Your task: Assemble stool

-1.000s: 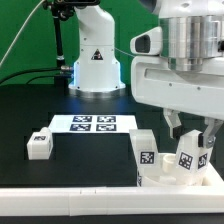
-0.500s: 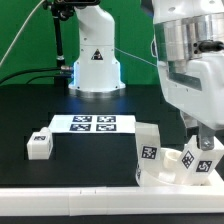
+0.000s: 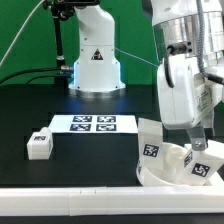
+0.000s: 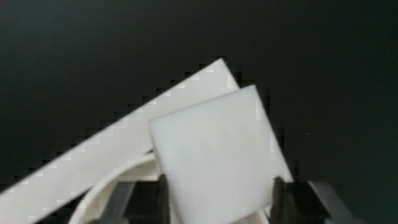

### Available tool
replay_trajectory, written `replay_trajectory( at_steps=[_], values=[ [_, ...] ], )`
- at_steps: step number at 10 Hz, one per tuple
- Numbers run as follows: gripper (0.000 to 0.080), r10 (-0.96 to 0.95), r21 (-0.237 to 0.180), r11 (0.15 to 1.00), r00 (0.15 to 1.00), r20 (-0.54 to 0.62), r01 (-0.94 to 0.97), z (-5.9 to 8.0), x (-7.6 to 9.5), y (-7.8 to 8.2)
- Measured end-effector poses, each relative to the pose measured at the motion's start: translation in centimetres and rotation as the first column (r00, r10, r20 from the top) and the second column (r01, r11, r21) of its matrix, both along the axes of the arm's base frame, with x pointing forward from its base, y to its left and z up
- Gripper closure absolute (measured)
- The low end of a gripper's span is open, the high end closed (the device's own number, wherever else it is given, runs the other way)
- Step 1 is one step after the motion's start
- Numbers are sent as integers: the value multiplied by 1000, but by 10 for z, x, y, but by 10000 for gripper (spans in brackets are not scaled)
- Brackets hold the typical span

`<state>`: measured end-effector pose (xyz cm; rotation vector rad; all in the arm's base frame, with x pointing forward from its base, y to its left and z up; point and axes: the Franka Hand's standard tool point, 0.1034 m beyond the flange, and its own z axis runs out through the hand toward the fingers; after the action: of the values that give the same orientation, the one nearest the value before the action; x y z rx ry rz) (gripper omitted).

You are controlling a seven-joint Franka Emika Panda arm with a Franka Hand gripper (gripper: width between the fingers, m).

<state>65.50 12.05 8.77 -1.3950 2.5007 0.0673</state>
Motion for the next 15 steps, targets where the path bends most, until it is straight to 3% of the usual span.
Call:
replay_trajectory(
  at_steps=[1,3,4,5,6,7,9,13,14,15],
  values=[
    [518,-45,4,999,997,67,44,-2,0,3],
    [527,0,-3,1000,998,64,0,-2,-1,6],
    [347,46,-15,999,996,71,-45,-2,-2,8],
    [217,154,-43,988,984,90,-150,3,-2,12],
    [217,301,-85,952,947,110,-292,12,-1,12],
    [171,477,-124,877,873,102,-465,22,-1,13],
    [152,709,-175,701,702,67,-692,31,-3,23],
    [151,892,-264,446,450,51,-855,30,-2,22],
    [151,947,-302,314,321,28,-900,30,-2,20],
    [151,999,-365,28,43,-32,-930,30,0,11]
  ],
)
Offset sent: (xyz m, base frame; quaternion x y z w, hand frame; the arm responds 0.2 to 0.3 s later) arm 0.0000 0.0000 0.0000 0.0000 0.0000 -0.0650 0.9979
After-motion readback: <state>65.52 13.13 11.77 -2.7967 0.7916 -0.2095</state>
